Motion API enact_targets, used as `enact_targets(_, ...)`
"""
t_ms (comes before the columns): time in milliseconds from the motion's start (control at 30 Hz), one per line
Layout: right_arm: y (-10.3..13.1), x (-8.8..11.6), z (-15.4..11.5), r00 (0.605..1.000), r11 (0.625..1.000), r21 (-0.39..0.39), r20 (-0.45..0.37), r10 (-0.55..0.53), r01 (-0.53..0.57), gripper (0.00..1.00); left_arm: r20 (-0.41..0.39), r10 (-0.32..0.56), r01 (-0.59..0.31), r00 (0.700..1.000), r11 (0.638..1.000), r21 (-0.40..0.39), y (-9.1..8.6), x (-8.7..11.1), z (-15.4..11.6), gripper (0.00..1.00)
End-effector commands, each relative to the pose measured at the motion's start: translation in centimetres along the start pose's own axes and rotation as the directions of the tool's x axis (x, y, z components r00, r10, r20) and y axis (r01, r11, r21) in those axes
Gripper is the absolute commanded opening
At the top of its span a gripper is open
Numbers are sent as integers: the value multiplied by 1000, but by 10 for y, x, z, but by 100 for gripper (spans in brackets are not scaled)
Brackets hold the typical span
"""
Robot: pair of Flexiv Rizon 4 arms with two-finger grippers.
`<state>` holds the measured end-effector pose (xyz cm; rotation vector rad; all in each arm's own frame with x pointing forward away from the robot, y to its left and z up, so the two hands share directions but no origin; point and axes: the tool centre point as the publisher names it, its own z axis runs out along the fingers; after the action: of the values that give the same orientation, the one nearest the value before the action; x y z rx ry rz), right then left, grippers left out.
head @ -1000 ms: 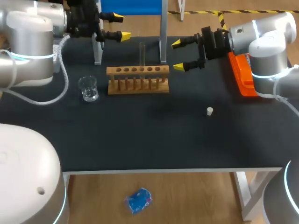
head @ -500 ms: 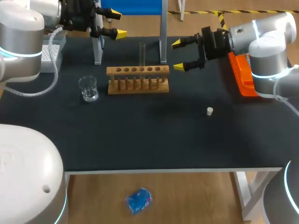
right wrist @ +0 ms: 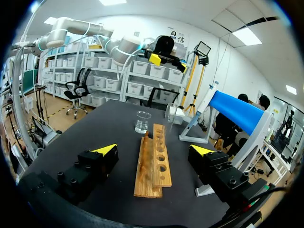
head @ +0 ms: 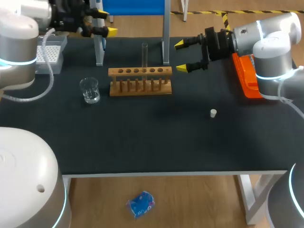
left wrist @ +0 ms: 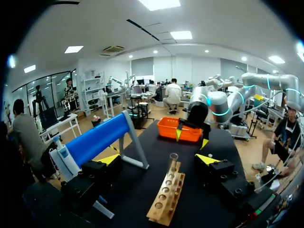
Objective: Invert the test tube, pick up the pipette, mount the tip to pipette, aspirate from beaker and dispense into the tube, eject the tip, return the pipette, and cap with the stopper.
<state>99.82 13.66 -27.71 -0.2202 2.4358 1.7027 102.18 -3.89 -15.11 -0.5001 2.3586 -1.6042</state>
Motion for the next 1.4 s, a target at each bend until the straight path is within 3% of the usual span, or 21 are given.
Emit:
enact_targets(33,0,0,0,1000,1000,1,-1,-1,1,100,98,-35,33,995,999,17,15,-1,-36,100)
enact_targets(333,0,0,0,1000,1000,1,-1,-1,1,100,264,-123,130,957,991,-10,48,-21,-90,100)
enact_targets(600,0,0,0,1000,1000,1,-1,-1,1,100,457,-182,229,871,972,-49,76,-17,-131,100)
enact_targets(1233,0,0,0,1000,1000,1,-1,-1,1,100,474,-183,234,862,971,-51,76,-12,-133,100)
enact_targets(1400,0,0,0,1000,1000,1,-1,-1,1,100,559,-220,289,800,957,-36,96,-26,-149,100)
